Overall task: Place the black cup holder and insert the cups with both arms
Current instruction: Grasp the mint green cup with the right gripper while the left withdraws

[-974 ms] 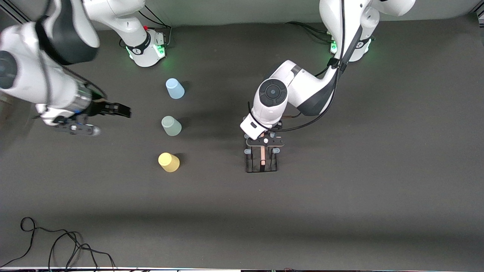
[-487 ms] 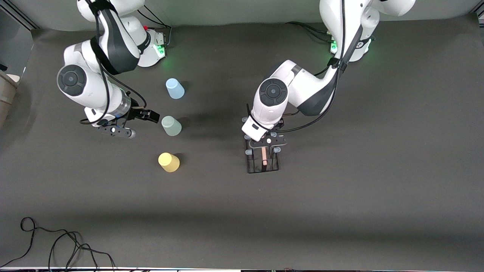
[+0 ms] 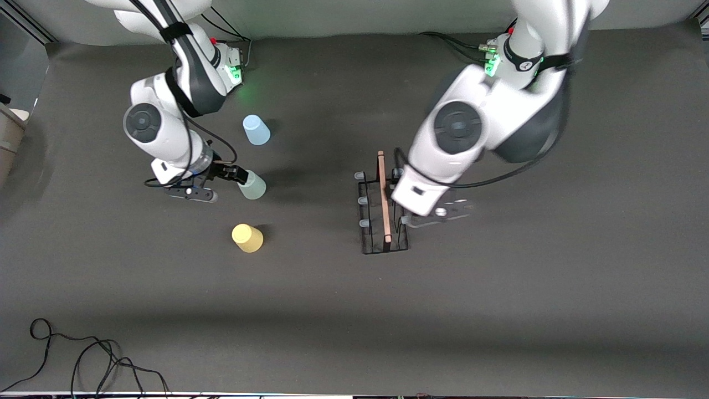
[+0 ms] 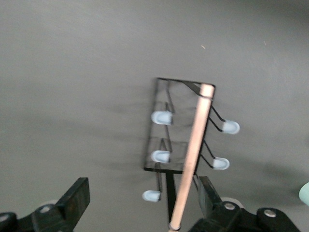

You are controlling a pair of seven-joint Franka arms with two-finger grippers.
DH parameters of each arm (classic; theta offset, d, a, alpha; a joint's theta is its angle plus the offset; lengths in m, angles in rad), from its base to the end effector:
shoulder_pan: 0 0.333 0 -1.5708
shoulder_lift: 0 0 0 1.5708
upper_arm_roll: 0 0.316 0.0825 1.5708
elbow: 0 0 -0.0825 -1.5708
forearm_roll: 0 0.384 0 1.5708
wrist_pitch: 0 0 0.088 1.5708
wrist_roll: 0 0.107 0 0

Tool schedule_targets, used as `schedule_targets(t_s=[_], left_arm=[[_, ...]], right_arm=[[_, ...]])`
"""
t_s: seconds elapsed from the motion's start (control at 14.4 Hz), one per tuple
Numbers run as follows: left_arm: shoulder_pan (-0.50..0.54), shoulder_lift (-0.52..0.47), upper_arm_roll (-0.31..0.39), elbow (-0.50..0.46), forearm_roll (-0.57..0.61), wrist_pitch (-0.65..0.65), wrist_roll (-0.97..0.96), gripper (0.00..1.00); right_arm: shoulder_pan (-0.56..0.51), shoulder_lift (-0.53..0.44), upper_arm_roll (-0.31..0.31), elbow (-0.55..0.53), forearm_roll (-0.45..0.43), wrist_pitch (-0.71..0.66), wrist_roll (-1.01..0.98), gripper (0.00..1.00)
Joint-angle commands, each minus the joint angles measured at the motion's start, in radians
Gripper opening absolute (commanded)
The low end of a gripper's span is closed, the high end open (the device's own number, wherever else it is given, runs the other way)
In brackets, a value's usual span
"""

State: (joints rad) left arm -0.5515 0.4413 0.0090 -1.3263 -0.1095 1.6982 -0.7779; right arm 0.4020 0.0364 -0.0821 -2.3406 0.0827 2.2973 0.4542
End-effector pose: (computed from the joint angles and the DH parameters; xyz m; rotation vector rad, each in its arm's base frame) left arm 0.5788 -0.3624 0.4770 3.0717 0.3897 -0.1840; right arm 0.4727 0.1584 0.3122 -3.1013 0.2983 0.1480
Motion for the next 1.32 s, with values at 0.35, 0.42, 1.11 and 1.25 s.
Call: schedule_targets(t_s=[0.35, 0.42, 1.11, 1.25], left_arm=[[0.271, -0.154, -0.001, 0.000, 0.094, -0.290, 0.510, 1.00], [0.280, -0.186, -0.001, -0.040, 0.134, -0.278, 0.547, 1.00], [0.522, -0.329, -0.003, -0.157, 0.176, -0.204, 0.876, 1.00], [0.521, -0.329, -0.003, -0.156, 0.168, -0.224, 0.867, 1.00]], right_arm=[[0.069, 0.125, -0.008, -0.118, 0.009, 0.286, 0.018, 1.00], [0.069, 0.134, -0.007, -0.121, 0.009, 0.303, 0.020, 1.00], [0.084, 0.035, -0.004, -0.059, 0.011, 0.118, 0.104, 0.00], [0.087, 0.001, -0.002, 0.042, 0.011, -0.055, 0.141, 0.00]])
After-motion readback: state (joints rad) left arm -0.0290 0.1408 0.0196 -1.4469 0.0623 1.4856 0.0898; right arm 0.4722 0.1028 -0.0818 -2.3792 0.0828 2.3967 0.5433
